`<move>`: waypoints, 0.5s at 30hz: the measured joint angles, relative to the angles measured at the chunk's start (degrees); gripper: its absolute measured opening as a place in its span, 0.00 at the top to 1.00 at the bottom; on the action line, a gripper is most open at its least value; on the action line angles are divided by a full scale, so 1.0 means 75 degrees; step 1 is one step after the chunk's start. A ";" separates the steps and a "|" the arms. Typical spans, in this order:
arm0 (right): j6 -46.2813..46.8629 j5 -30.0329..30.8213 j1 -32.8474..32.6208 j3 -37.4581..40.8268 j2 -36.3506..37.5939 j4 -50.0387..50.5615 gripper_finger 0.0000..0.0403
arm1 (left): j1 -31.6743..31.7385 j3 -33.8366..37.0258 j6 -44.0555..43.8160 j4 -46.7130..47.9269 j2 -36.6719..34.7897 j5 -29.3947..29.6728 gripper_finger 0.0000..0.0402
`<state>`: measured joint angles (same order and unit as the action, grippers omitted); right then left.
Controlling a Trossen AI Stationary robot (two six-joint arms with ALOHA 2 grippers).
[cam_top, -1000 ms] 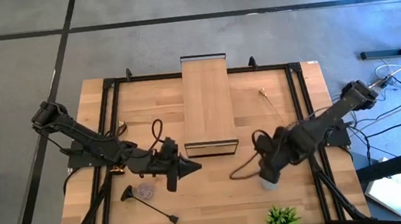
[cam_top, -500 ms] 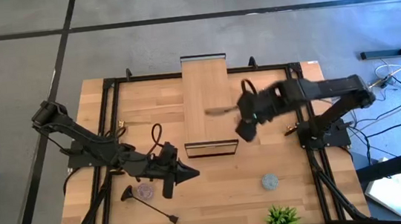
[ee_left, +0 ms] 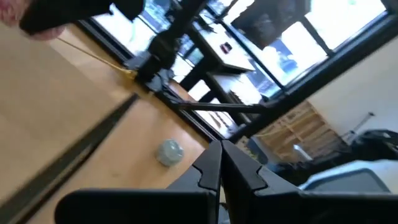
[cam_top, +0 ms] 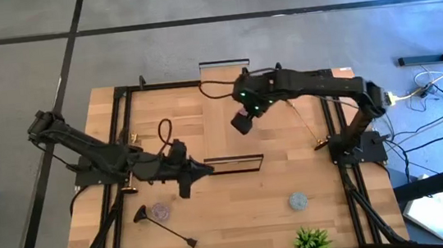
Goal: Pick & Place candle stick holders
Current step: Put the pink scented candle on the shelf
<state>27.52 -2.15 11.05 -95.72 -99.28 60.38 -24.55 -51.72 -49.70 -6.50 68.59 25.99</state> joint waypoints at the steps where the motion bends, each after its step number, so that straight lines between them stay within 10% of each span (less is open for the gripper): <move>1: -0.0214 0.0005 0.0044 -0.0172 -0.0150 0.0101 0.26 | 0.0103 0.0000 -0.0071 0.0201 -0.0103 -0.0003 0.99; 15: -0.2190 0.0884 0.0452 -0.2230 -0.1402 0.1273 0.25 | 0.1169 0.0000 0.0113 0.0958 -0.0944 0.0077 0.99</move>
<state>11.09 4.48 14.44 -112.44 -109.79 69.93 -15.78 -51.72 -48.85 0.68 61.51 26.57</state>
